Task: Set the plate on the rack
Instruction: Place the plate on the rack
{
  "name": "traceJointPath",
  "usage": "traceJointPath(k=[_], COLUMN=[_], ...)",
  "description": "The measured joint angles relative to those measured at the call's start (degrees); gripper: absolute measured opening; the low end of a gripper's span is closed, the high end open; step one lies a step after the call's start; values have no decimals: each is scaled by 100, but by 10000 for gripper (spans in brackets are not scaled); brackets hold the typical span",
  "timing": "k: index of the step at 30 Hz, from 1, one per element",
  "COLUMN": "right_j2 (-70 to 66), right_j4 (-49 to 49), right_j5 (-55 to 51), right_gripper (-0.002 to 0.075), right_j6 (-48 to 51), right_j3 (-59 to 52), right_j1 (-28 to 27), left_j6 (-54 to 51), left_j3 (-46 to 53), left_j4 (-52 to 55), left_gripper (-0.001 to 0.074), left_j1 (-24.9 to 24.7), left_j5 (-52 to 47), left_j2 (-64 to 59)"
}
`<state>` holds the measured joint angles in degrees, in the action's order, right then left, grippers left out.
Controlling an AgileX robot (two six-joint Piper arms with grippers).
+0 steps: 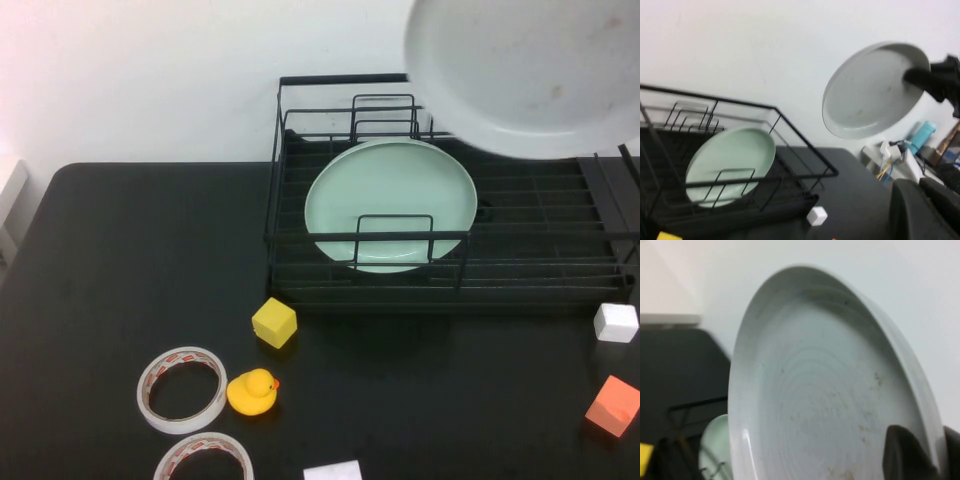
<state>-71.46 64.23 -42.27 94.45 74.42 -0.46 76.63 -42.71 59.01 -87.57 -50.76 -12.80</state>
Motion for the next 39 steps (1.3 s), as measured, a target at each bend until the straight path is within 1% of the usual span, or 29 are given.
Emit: traceJointPath(k=[5,12,17,20,27,33,36,39], right_j2=[-565,-652,-652,-652,-674,-921,-1091,-1245], right_j4=[-110,-110,-110,-114,-136,-161,-201,-216], right_j5=[-728,-649,-649,-641,-641,-856,-1035,-1182], right_gripper=[93,93,93,93,93,93,93,93], right_j6=[109,793,862,873,873,873,873,873], right_j3=[486,600,624,624,624,659,808,1058], right_j1=[0,46,176,293,339,339,339,339], left_j6=[54,-188,-277,-105,1170,2473,2988,3178], left_j3=[165,203,328,376,583,1134,1368,1480], left_j4=[-22,1,260,476,1522,2340,2756,3103], left_gripper=[0,0,0,0,0,0,0,0], left_j1=[0,0,0,0,0,0,0,0], left_j5=[89,142,216,256,305,328,140,-342], left_j2=[35,-435,-1123,-1474,-1654,-1654,-1664,-1664])
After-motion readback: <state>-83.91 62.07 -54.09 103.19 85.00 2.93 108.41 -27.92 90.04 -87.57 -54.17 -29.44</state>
